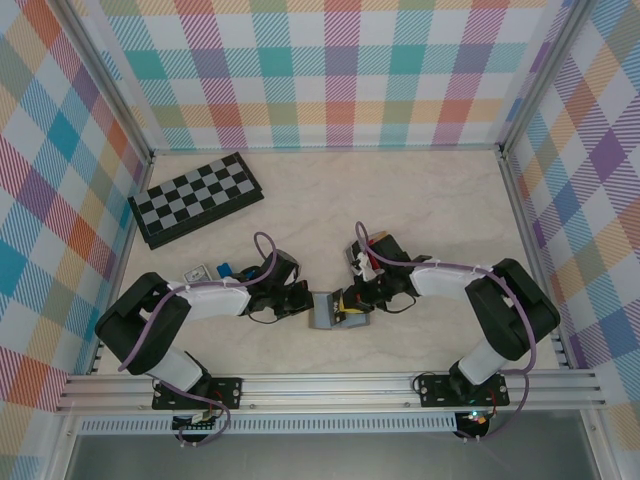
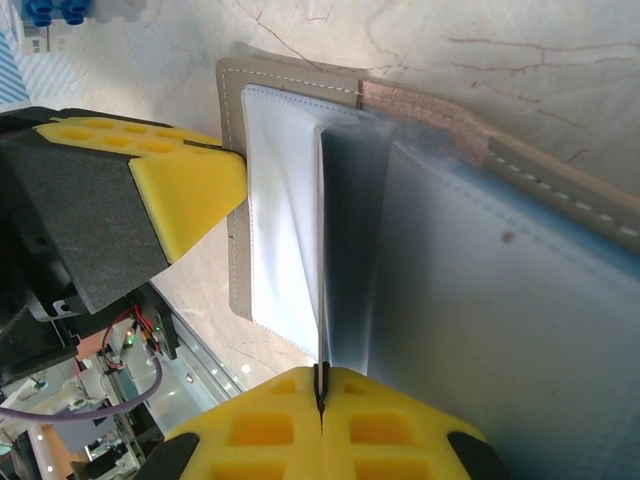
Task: Put the credit cards into the card holder
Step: Insert the credit card into the card slot.
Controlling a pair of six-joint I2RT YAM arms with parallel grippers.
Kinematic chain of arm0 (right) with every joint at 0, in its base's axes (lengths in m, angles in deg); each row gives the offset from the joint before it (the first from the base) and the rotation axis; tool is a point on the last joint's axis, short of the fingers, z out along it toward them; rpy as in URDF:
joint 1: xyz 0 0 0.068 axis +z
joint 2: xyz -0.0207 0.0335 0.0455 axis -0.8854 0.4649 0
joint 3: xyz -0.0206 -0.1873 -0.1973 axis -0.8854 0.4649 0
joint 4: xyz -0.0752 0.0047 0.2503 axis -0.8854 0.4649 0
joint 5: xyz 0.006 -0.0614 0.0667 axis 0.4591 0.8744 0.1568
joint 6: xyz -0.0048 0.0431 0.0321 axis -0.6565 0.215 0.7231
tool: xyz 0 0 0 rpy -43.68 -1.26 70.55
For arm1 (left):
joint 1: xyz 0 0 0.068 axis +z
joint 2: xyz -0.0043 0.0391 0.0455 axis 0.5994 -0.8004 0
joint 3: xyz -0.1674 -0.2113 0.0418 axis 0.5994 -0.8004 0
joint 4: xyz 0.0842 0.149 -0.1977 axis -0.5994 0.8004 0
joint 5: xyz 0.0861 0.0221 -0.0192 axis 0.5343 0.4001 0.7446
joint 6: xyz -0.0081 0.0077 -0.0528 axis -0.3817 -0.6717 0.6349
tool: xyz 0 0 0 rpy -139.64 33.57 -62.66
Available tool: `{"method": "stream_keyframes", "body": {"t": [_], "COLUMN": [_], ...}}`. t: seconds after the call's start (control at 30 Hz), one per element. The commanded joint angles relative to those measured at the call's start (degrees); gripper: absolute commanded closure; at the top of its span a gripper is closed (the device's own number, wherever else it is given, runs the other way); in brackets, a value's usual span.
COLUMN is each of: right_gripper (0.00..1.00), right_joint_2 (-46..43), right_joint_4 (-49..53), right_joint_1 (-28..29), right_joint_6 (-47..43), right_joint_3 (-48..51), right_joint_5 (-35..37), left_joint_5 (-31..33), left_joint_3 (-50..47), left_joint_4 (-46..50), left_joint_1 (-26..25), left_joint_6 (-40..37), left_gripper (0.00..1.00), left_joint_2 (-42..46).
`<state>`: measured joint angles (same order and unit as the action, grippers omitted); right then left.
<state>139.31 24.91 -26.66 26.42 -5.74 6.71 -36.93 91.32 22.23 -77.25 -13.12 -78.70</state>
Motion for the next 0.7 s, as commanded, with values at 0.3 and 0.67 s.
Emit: {"method": "stream_keyframes", "body": {"t": [0.3,0.67], "right_gripper": [0.74,0.91], "right_joint_2": [-3.73,0.62], "right_joint_4": [9.94,5.53], "right_joint_1": [0.66,1.08], "right_joint_6": [-1.02,0.76], "right_joint_3": [-3.17,-3.4], "right_joint_5": [9.69,6.49], "left_joint_5": [-1.45,-1.72], "left_joint_3": [0.66,0.97], "left_joint_4": [2.49,1.88], "left_joint_1": [-0.64,-0.7], "left_joint_6": [-2.51,-2.01], "left_gripper": [1.0,1.0], "left_joint_2": [-1.22,-1.58]}}
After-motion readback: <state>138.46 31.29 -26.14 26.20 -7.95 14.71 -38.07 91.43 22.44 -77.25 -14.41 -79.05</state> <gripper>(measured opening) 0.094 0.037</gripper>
